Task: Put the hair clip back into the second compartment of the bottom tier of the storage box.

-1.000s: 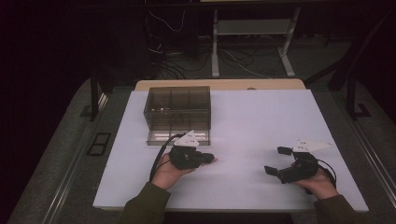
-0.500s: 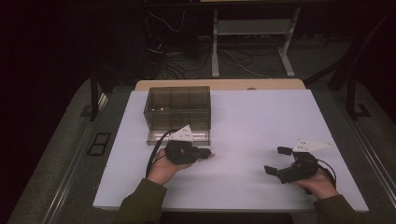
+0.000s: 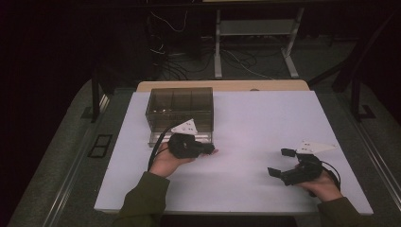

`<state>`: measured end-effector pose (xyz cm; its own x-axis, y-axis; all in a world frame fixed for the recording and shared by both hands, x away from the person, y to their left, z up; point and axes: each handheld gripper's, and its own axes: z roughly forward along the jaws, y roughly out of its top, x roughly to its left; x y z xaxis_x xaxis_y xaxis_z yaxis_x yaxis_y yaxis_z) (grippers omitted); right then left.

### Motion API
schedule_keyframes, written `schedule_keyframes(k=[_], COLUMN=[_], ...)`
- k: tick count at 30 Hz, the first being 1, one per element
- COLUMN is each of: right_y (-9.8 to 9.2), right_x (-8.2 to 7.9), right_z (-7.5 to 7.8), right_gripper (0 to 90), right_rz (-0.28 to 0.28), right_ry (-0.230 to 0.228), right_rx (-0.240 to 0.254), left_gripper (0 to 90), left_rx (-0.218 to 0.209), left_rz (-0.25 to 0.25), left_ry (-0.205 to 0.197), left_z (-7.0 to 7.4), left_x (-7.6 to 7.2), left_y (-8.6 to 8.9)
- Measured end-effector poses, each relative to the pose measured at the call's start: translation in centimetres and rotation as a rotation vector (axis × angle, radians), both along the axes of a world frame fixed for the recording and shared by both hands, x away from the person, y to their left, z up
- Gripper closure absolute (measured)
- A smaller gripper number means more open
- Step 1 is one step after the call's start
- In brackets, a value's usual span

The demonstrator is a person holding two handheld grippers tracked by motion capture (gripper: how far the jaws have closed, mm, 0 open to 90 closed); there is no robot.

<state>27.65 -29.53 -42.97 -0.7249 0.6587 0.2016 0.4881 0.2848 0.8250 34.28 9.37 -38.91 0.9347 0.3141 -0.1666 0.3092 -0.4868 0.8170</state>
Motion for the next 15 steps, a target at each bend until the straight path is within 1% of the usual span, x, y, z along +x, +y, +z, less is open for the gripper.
schedule_keyframes(k=[2, 4, 5, 6, 10, 15], right_y=[0.0, 0.0, 0.0, 0.0, 0.0, 0.0], right_x=[0.0, 0.0, 0.0, 0.0, 0.0, 0.0], right_z=[0.0, 0.0, 0.0, 0.0, 0.0, 0.0], right_gripper=[0.2, 0.2, 0.2, 0.2, 0.2, 0.2], right_rz=[-0.001, 0.0, 0.002, 0.002, 0.006, 0.007], right_ry=[-0.001, -0.001, -0.002, 0.0, -0.002, -0.002], right_rx=[0.0, 0.001, 0.001, 0.002, 0.002, 0.002], left_gripper=[85.6, 85.6, 85.6, 85.6, 85.6, 85.6], left_rx=[0.0, -0.018, -0.02, -0.015, -0.014, -0.008], left_rz=[0.003, 0.014, 0.018, 0.019, 0.041, 0.052], left_ry=[0.003, 0.004, 0.005, 0.0, -0.004, -0.012], left_z=[0.0, -0.1, -0.1, -0.1, -0.1, -0.2], left_x=[0.3, 0.5, 0.6, 0.7, 1.1, 1.4], left_y=[0.1, 0.3, 0.4, 0.5, 1.1, 1.4])
